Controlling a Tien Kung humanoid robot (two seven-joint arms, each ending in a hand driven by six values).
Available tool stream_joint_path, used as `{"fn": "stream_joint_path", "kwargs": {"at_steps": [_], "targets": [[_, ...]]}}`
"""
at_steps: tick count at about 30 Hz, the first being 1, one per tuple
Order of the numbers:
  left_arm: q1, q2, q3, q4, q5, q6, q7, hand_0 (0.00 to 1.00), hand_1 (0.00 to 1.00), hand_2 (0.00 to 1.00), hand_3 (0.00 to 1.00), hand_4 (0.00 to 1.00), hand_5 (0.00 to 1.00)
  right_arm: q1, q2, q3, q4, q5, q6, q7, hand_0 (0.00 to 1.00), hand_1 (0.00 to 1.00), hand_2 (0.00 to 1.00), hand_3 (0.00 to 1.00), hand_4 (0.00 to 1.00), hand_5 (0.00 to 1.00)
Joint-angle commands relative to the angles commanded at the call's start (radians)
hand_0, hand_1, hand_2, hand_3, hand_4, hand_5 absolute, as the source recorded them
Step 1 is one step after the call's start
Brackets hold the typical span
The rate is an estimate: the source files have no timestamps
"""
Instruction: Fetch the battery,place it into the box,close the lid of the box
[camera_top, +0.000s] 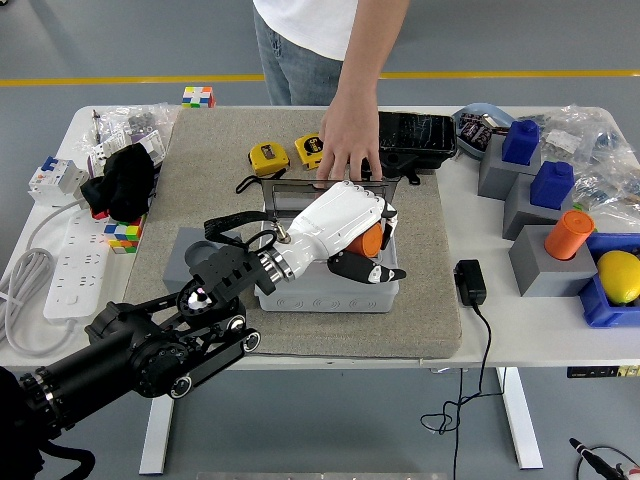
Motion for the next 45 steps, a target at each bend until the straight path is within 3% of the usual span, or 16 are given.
{"fn": "stream_joint_path", "kwargs": {"at_steps": [4, 20, 21, 26, 27, 32, 33, 38, 39, 45], "targets": [[-0.004, -0.009, -0.017, 0.03, -0.002, 0.007, -0.004, 0.023, 0.002, 0.013, 0.007, 0.88, 0.401, 0.001, 0.0, -0.004, 0.0, 0.005, 0.0, 0.001, 0.877, 0.848, 0.818, 0.839, 0.998, 0.998], [-0.003, -0.012, -0.02, 0.055, 0.003, 0.001, -0.007, 0.028, 0.002, 0.014, 0.007, 0.868, 0.42, 0.001, 0.0, -0.01, 0.0, 0.011, 0.001, 0.0, 0.877, 0.848, 0.818, 0.838, 0.998, 0.998], [-0.003, -0.013, -0.021, 0.061, 0.002, 0.001, -0.01, 0.029, 0.002, 0.017, 0.008, 0.891, 0.486, 0.001, 0.0, -0.01, 0.0, 0.009, 0.002, 0.0, 0.877, 0.848, 0.818, 0.839, 0.998, 0.998], [-0.002, -0.015, -0.022, 0.077, -0.002, 0.004, -0.025, 0.029, 0.002, 0.017, 0.008, 0.891, 0.486, -0.001, 0.001, -0.016, 0.0, 0.014, 0.003, 0.0, 0.877, 0.848, 0.818, 0.839, 0.998, 0.998], [-0.001, -0.014, -0.022, 0.077, -0.005, 0.004, -0.028, 0.029, 0.002, 0.018, 0.011, 0.954, 0.738, -0.001, 0.001, -0.016, 0.0, 0.014, 0.004, -0.001, 0.877, 0.848, 0.817, 0.839, 0.998, 0.998], [0.002, -0.015, -0.023, 0.084, -0.026, -0.004, -0.041, 0.029, 0.002, 0.018, 0.011, 0.954, 0.738, -0.001, 0.001, -0.016, 0.0, 0.014, 0.004, -0.001, 0.877, 0.848, 0.817, 0.839, 0.998, 0.998], [0.003, -0.015, -0.024, 0.086, -0.029, -0.005, -0.043, 0.041, 0.002, 0.02, 0.009, 0.952, 0.92, 0.0, 0.001, -0.019, 0.0, 0.017, 0.004, -0.001, 0.877, 0.847, 0.816, 0.839, 0.998, 0.998], [0.005, -0.015, -0.025, 0.088, -0.033, -0.011, -0.046, 0.041, 0.002, 0.02, 0.009, 0.952, 0.92, -0.002, 0.001, -0.021, 0.0, 0.019, 0.004, 0.0, 0.877, 0.847, 0.816, 0.839, 0.998, 0.998], [0.004, -0.016, -0.026, 0.088, -0.032, -0.012, -0.047, 0.045, 0.002, 0.023, 0.008, 0.958, 0.985, -0.002, 0.001, -0.022, 0.0, 0.019, 0.004, 0.0, 0.877, 0.845, 0.817, 0.839, 0.998, 0.998], [0.003, -0.016, -0.027, 0.094, -0.034, -0.018, -0.048, 0.05, 0.002, 0.024, 0.009, 0.95, 0.998, 0.001, 0.0, -0.021, 0.0, 0.02, 0.004, 0.0, 0.877, 0.845, 0.816, 0.84, 0.998, 0.998]]}}
